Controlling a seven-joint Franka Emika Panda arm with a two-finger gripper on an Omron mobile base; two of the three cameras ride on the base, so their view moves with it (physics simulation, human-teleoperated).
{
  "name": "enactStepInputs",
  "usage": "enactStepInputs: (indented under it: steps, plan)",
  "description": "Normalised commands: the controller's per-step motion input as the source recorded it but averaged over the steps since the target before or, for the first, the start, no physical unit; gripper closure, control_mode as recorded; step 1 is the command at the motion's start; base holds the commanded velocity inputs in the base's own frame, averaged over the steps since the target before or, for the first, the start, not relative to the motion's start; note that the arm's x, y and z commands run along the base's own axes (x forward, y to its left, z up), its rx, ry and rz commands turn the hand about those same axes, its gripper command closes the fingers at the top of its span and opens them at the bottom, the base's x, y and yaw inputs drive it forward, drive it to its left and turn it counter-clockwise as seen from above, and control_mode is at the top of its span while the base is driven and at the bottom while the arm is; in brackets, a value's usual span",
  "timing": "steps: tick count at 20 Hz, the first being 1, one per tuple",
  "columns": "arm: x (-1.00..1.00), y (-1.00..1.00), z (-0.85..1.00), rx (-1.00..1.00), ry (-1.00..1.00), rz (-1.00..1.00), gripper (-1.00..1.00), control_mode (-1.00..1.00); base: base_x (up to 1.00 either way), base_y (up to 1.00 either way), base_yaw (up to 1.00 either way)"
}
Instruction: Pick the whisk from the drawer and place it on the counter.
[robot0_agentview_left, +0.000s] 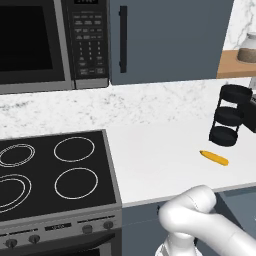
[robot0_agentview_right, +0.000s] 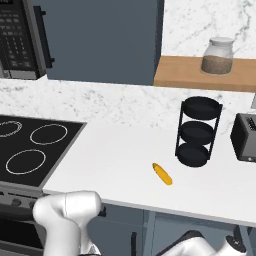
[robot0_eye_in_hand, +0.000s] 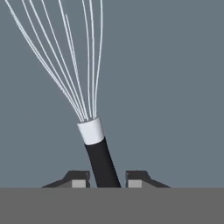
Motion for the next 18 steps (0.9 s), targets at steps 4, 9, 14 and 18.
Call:
enactStepInputs:
  steps: [4, 9, 14, 18]
  plan:
    - [-0.77, 0.34, -0.15, -0.08, 0.00, -0.19, 1.00, -1.00, 0.00, 0.00, 0.00]
    - [-0.43, 0.10, 0.11, -0.03, 0.00, -0.13, 1.00, -1.00, 0.00, 0.00, 0.00]
    - [-0.02, 0.10, 0.77, -0.01, 0.00, -0.12, 1.00, -1.00, 0.00, 0.00, 0.00]
    - [0.00, 0.09, 0.94, 0.00, 0.01, -0.08, 1.00, -1.00, 0.00, 0.00, 0.00]
